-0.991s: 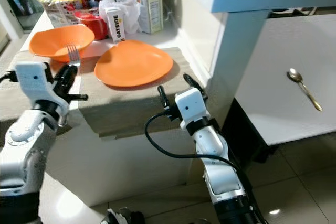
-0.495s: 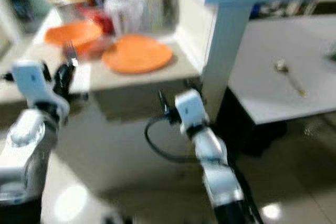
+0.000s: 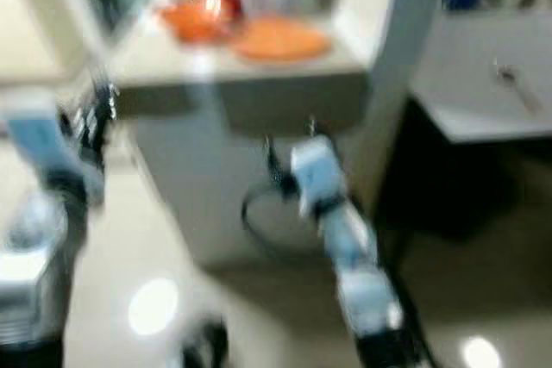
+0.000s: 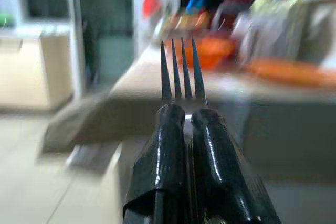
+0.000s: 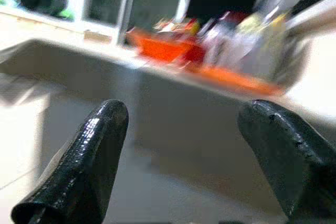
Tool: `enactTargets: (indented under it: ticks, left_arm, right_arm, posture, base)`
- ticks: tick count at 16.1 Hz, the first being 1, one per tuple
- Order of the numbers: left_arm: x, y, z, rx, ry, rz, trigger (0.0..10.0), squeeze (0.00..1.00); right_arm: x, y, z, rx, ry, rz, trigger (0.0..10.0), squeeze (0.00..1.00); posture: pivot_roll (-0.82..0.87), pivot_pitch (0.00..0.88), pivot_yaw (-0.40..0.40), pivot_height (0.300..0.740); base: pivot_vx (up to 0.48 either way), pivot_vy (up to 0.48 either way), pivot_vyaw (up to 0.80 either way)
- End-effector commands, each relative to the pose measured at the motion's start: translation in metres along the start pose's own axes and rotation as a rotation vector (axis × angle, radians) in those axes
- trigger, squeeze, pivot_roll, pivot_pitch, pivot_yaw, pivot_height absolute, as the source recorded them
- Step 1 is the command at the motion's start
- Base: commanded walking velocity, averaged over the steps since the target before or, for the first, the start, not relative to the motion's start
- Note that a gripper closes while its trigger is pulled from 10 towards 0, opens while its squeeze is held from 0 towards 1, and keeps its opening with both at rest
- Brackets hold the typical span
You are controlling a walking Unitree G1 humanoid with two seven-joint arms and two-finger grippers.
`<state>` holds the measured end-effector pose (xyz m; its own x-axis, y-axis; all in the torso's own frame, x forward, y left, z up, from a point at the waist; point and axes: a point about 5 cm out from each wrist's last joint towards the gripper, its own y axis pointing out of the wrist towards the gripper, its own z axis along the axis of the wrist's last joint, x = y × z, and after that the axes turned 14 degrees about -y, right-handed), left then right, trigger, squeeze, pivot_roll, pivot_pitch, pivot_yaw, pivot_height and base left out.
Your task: Setting the table
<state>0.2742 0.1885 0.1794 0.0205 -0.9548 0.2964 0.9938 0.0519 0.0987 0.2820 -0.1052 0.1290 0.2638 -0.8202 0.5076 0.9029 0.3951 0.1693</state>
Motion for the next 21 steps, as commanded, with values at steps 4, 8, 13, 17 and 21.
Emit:
enactTargets:
  ticks: [4, 8, 13, 17, 21]
  left_arm:
    - [0.014, 0.009, 0.005, 0.020, -0.001, -0.044, 0.0, 0.00]
    - [0.016, 0.011, 0.004, 0.016, -0.003, -0.050, 0.0, 0.00]
    - [0.017, 0.012, 0.002, 0.013, -0.012, -0.043, 0.0, 0.00]
    - [0.019, 0.012, 0.000, 0.008, -0.013, -0.050, 0.0, 0.00]
    - [0.022, 0.011, -0.001, 0.009, -0.008, -0.057, 0.0, 0.00]
  right_arm:
    - [0.006, 0.003, 0.000, 0.000, -0.002, -0.008, 10.0, 0.00]
    - [0.006, 0.004, 0.000, 0.004, -0.003, -0.009, 10.0, 0.00]
    - [0.009, 0.007, 0.002, 0.018, 0.004, -0.028, 10.0, 0.00]
    - [0.011, 0.010, 0.002, 0.005, 0.012, -0.041, 10.0, 0.00]
    - [0.013, 0.010, -0.001, -0.006, 0.012, -0.039, 10.0, 0.00]
  posture:
    - [-0.04, 0.000, 0.061, 0.708]
    - [-0.04, 0.000, 0.062, 0.708]
    - [-0.04, 0.000, 0.060, 0.708]
    - [-0.04, 0.000, 0.058, 0.722]
    - [-0.04, 0.000, 0.054, 0.740]
  base:
    - [0.000, -0.459, 0.00]
    - [0.000, -0.474, 0.00]
    - [0.000, -0.273, 0.00]
    - [0.000, 0.000, 0.00]
    - [0.000, 0.000, 0.00]
